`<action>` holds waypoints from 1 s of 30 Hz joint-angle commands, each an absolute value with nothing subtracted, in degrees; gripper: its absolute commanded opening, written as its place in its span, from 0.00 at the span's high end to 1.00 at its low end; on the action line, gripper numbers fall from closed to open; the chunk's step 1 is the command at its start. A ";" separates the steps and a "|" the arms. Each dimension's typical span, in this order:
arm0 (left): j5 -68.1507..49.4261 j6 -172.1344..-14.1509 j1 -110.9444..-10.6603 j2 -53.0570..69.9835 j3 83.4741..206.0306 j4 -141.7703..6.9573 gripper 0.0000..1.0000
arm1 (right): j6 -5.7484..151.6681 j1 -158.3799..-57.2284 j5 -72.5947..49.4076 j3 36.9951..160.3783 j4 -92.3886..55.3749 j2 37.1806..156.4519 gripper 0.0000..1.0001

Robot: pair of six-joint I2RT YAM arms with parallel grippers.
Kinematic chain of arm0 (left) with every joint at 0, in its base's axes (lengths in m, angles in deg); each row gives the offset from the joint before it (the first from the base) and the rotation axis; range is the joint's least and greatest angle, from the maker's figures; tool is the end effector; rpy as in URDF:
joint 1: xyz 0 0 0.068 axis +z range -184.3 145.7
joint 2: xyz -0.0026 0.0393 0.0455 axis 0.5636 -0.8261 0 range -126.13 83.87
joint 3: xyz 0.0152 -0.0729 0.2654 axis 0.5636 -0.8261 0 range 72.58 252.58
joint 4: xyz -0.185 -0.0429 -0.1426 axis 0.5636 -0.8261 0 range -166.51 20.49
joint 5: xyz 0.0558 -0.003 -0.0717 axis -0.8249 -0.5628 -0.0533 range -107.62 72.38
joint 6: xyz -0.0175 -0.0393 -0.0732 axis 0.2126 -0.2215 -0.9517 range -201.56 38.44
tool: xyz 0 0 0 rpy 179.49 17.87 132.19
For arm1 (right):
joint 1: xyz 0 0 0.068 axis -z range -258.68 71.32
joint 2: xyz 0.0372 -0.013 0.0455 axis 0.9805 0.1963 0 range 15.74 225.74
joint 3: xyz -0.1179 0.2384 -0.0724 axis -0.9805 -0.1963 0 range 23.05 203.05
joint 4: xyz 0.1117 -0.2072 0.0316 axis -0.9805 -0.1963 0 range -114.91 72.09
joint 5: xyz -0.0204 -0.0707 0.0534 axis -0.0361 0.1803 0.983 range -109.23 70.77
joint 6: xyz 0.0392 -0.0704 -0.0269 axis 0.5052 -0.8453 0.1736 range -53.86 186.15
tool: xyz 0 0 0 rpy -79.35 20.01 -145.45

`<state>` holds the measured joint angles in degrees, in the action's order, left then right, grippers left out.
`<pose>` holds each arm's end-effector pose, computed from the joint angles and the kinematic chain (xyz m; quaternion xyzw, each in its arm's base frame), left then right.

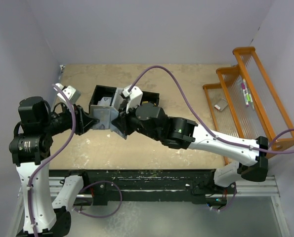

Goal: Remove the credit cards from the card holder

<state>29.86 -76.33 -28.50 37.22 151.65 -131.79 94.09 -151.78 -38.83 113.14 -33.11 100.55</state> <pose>0.1026 -0.0448 0.4139 0.1977 0.7932 -0.3027 0.4900 0.1258 0.3285 0.4343 -0.1885 0.7387 0.4065 0.5036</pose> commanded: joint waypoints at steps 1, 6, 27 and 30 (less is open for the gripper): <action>32.54 -74.98 -28.59 35.66 154.30 -133.24 0.70 | 92.34 -151.05 -31.46 109.98 -21.63 95.74 1.00; 41.80 -74.93 -28.59 32.12 156.05 -138.01 0.92 | 93.59 -147.54 -19.43 103.23 -13.31 91.18 0.96; 51.46 -77.17 -28.59 28.55 156.53 -140.48 0.58 | 98.50 -139.83 0.99 95.93 -2.11 87.91 1.00; 53.85 -76.89 -28.59 28.04 157.01 -141.88 0.46 | 98.06 -139.59 1.28 97.15 -4.05 88.84 1.00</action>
<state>50.17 -78.75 -28.48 28.82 155.21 -140.53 97.76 -139.63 -2.70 93.42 -8.83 88.84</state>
